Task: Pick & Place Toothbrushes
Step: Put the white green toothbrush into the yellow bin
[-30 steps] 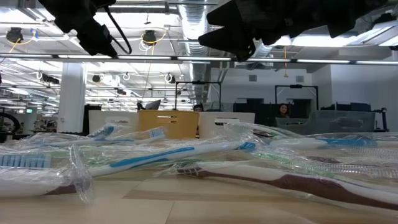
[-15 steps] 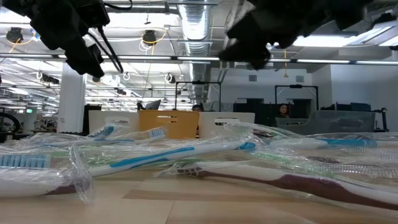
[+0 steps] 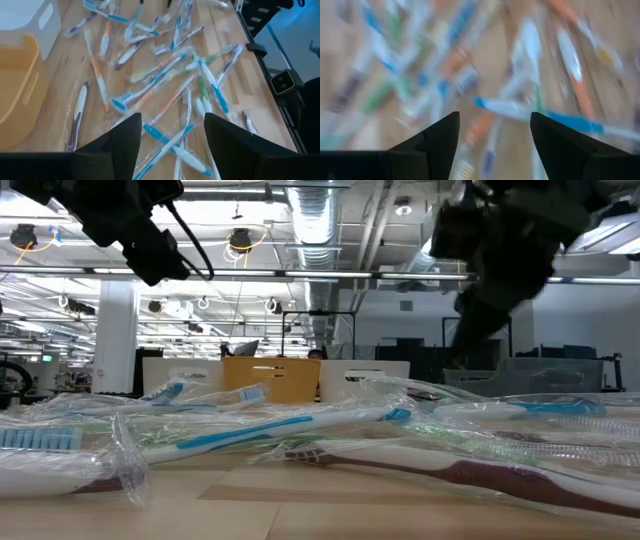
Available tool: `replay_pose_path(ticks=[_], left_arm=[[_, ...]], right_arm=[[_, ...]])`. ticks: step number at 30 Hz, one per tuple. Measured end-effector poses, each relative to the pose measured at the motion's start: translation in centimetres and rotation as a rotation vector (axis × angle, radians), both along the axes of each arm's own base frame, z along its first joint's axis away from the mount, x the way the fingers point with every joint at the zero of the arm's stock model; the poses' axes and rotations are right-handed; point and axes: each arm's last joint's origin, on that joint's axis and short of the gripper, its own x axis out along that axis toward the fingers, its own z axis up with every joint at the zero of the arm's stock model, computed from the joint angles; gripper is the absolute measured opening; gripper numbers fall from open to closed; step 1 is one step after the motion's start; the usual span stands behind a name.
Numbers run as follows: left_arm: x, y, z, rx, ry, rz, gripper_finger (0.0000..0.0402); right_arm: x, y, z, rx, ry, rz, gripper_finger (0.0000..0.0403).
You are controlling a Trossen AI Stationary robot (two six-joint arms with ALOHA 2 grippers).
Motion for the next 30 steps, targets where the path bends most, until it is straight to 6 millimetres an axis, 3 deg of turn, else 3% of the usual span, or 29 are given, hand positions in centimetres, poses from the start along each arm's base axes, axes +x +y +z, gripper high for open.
replay_pose_path(ticks=[5, 14, 19, 30], left_arm=[[0.0, 0.0, 0.0, 0.001, -0.002, -0.001, 0.0209], [0.1, 0.0, 0.1, -0.002, -0.016, -0.001, 0.0209], [0.1, 0.0, 0.2, -0.003, -0.021, -0.001, 0.0209], [0.1, 0.0, 0.2, -0.004, -0.024, -0.001, 0.0209]], right_arm=[[-0.3, -0.9, -2.4, -0.066, 0.183, -0.046, 0.0238], [0.4, -1.5, -4.9, -0.075, 0.277, -0.088, 0.0238], [0.4, -1.4, -5.1, -0.073, 0.285, -0.086, 0.0226], [0.4, -1.4, -5.1, -0.074, 0.278, -0.085, 0.0151]])
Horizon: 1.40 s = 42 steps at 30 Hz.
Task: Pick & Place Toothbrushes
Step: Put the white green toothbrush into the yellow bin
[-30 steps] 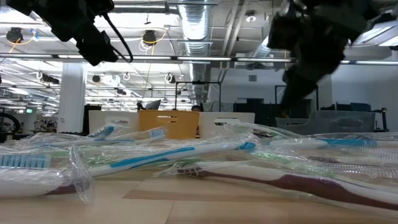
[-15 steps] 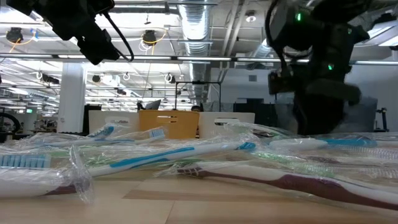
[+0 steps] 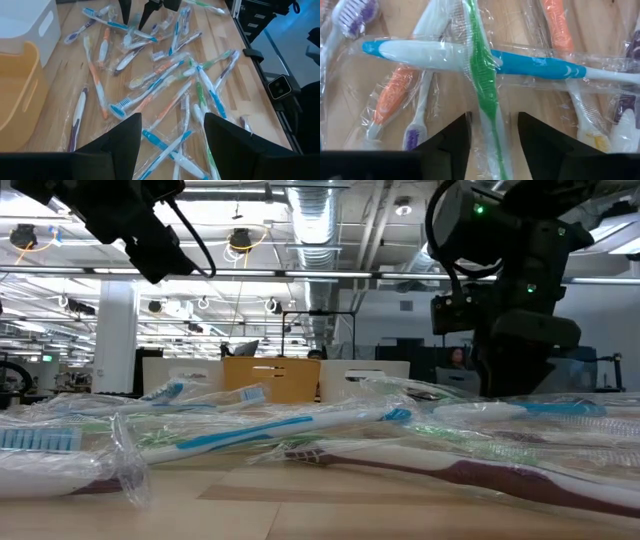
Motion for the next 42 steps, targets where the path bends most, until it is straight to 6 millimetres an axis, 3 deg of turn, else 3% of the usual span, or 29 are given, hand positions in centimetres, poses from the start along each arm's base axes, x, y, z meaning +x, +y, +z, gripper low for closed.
replay_pose_path(ticks=[11, 16, 21, 34, 42], left_arm=[[0.1, 0.0, 0.1, 0.000, -0.013, 0.004, 0.0209], [0.3, 0.1, 0.5, 0.106, -0.080, -0.050, 0.0209], [0.4, 0.1, 0.6, 0.206, -0.101, -0.111, 0.0209], [0.6, 0.2, 1.1, 0.255, -0.160, -0.074, 0.0209], [0.6, 0.2, 1.1, 0.254, -0.165, -0.073, 0.0209]], right_arm=[[0.0, 0.0, 0.0, -0.002, -0.001, 0.008, 0.0071], [-0.1, 0.0, 0.0, 0.002, 0.009, 0.013, 0.0021], [-0.1, 0.0, 0.0, 0.007, 0.016, 0.014, 0.0026], [-0.2, 0.2, 0.2, 0.005, 0.048, 0.021, 0.0021], [0.3, 1.3, 2.8, -0.037, 0.137, 0.050, 0.0019]])
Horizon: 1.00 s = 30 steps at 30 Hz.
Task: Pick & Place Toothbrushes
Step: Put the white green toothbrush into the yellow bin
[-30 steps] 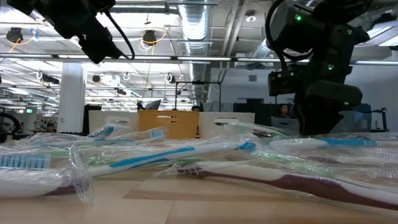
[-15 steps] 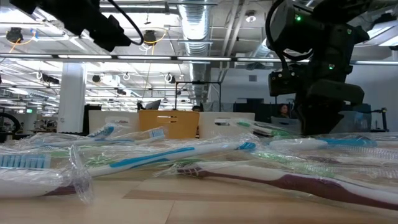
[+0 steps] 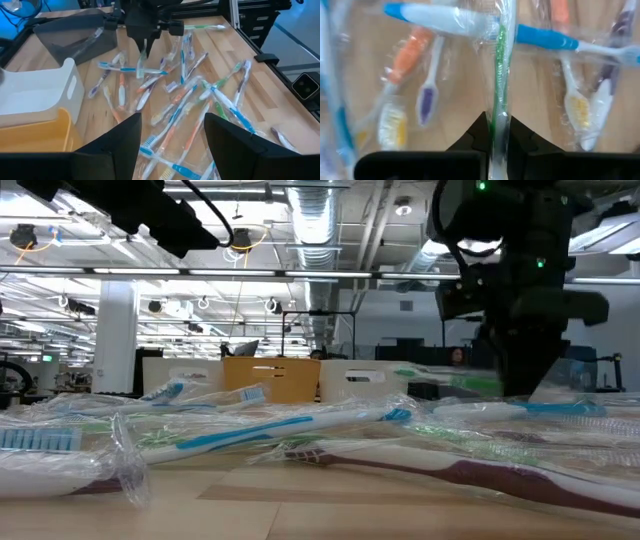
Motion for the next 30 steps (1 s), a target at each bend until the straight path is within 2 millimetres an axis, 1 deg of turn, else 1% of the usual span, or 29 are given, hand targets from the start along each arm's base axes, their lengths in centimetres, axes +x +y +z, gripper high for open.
replay_pose_path(ticks=[2, 7, 11, 15, 17, 20, 23, 25, 27, 30], left_arm=[[0.0, 0.0, 0.1, -0.002, -0.009, 0.000, 0.0209], [0.2, 0.0, 0.5, 0.000, -0.059, -0.005, 0.0209], [0.3, -0.1, 0.8, 0.061, -0.090, -0.032, 0.0209], [0.4, -0.1, 0.8, 0.149, -0.148, -0.068, 0.0209], [0.4, -0.1, 0.4, 0.198, -0.200, -0.084, 0.0209], [0.3, 0.2, -0.4, 0.258, -0.291, -0.085, 0.0209], [0.0, 0.7, -1.3, 0.272, -0.369, -0.057, 0.0209], [-0.2, 1.0, -1.6, 0.248, -0.431, -0.042, 0.0209], [-0.2, 1.3, -1.8, 0.185, -0.489, -0.063, 0.0209], [0.1, 1.5, -2.0, 0.081, -0.520, -0.102, 0.0209]], right_arm=[[0.5, 0.4, 1.1, 0.000, -0.008, 0.010, 0.0019], [1.0, 1.8, 4.2, -0.010, 0.008, 0.045, 0.0019], [1.4, 2.9, 5.9, -0.103, -0.046, 0.100, 0.0019], [2.4, 4.0, 6.9, -0.197, -0.183, 0.186, 0.0021], [3.1, 4.5, 7.2, -0.241, -0.277, 0.244, 0.0023], [4.3, 5.0, 7.9, -0.280, -0.417, 0.271, 0.0020], [5.1, 5.7, 8.6, -0.304, -0.533, 0.317, 0.0019], [5.5, 6.1, 9.1, -0.328, -0.597, 0.363, 0.0019], [5.9, 6.2, 9.5, -0.342, -0.647, 0.395, 0.0019], [6.6, 5.9, 10.0, -0.361, -0.708, 0.406, 0.0020]])
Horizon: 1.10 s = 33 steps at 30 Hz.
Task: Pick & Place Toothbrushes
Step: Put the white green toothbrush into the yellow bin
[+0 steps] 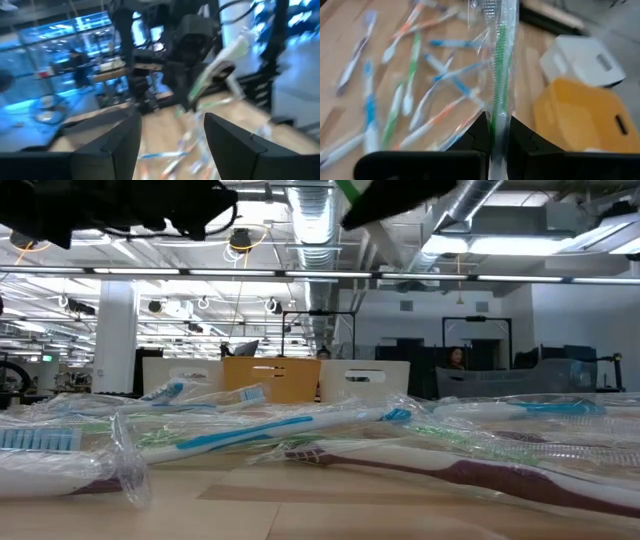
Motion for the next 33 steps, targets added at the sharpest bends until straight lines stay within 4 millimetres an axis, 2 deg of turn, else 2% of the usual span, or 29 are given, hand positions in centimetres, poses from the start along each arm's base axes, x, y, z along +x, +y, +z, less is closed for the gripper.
replay_pose_path(ticks=[4, 11, 16, 19, 33], left_arm=[[1.3, 0.0, -0.9, -0.026, -0.002, -0.018, 0.0209], [3.6, -0.2, -1.8, -0.013, -0.175, -0.015, 0.0209], [6.2, -0.5, -2.7, -0.005, -0.126, -0.015, 0.0209], [7.3, -0.7, -2.5, -0.006, -0.132, -0.015, 0.0209], [8.1, -0.9, -1.7, -0.037, -0.154, -0.059, 0.0209]], right_arm=[[0.9, -0.9, 0.5, -0.008, -0.064, -0.010, 0.0020], [1.4, -1.6, 0.6, 0.006, -0.095, -0.025, 0.0024], [1.6, -1.5, 0.8, 0.008, -0.117, -0.016, 0.0019], [1.6, -1.5, 0.8, 0.005, -0.117, -0.014, 0.0020], [1.6, -1.7, 0.8, 0.015, -0.118, -0.023, 0.0023]])
